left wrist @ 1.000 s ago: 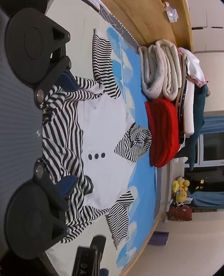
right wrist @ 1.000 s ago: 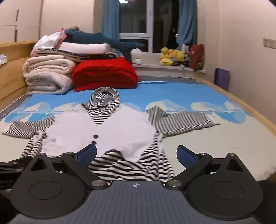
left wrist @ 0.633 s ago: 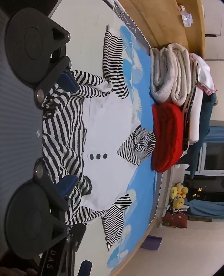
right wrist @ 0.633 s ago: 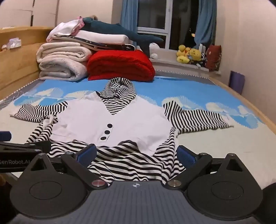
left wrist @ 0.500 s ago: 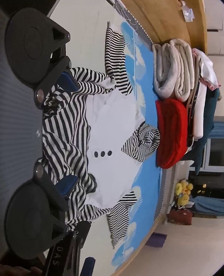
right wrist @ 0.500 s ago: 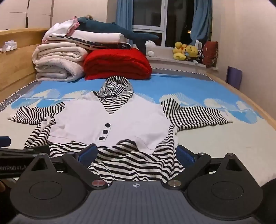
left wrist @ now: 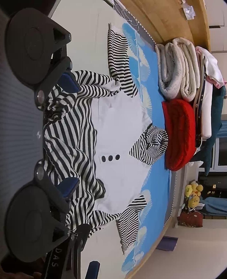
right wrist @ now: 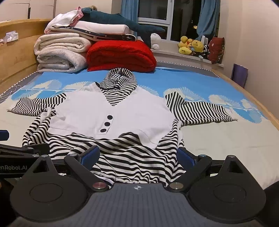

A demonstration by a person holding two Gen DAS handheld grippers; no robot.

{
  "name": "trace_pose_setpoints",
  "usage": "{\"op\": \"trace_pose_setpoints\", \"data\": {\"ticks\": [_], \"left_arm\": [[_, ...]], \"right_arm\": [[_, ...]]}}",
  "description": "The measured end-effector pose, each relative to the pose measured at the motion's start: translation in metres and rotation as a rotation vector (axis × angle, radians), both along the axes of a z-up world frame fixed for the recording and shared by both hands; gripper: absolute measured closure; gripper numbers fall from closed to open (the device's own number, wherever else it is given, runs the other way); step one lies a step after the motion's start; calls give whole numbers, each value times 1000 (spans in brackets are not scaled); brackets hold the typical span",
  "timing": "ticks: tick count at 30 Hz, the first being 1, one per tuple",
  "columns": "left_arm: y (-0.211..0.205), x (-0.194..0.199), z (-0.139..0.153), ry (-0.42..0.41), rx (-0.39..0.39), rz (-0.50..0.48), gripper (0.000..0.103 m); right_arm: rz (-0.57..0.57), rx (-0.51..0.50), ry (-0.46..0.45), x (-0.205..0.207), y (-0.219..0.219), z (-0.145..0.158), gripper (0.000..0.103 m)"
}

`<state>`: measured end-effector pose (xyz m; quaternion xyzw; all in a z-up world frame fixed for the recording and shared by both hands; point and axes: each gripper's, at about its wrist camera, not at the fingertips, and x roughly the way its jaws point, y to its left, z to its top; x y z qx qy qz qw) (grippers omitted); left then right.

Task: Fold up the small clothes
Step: 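Position both open grippers over the striped hem of the white top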

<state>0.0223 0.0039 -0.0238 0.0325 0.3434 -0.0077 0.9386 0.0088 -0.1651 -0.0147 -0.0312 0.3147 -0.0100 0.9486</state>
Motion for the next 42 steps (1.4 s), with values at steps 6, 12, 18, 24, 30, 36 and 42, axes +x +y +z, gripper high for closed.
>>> {"op": "trace_pose_setpoints", "data": {"ticks": [6, 12, 18, 24, 30, 36, 42], "left_arm": [[-1, 1, -1, 6, 0, 0, 0], [-1, 1, -3, 14, 2, 0, 0], [-2, 1, -2, 18, 1, 1, 0], [-1, 2, -3, 22, -3, 3, 0], [-1, 2, -3, 23, -3, 2, 0], [-1, 2, -4, 24, -2, 2, 0], [-1, 2, -4, 24, -2, 2, 0]], "right_arm": [[1, 5, 8, 1, -2, -1, 8], [3, 5, 18, 1, -2, -1, 8], [3, 5, 19, 2, -2, -1, 8], [3, 7, 20, 2, -3, -2, 8], [3, 7, 20, 2, -2, -2, 8], [3, 8, 20, 2, -2, -2, 8], [3, 7, 20, 2, -3, -2, 8]]}}
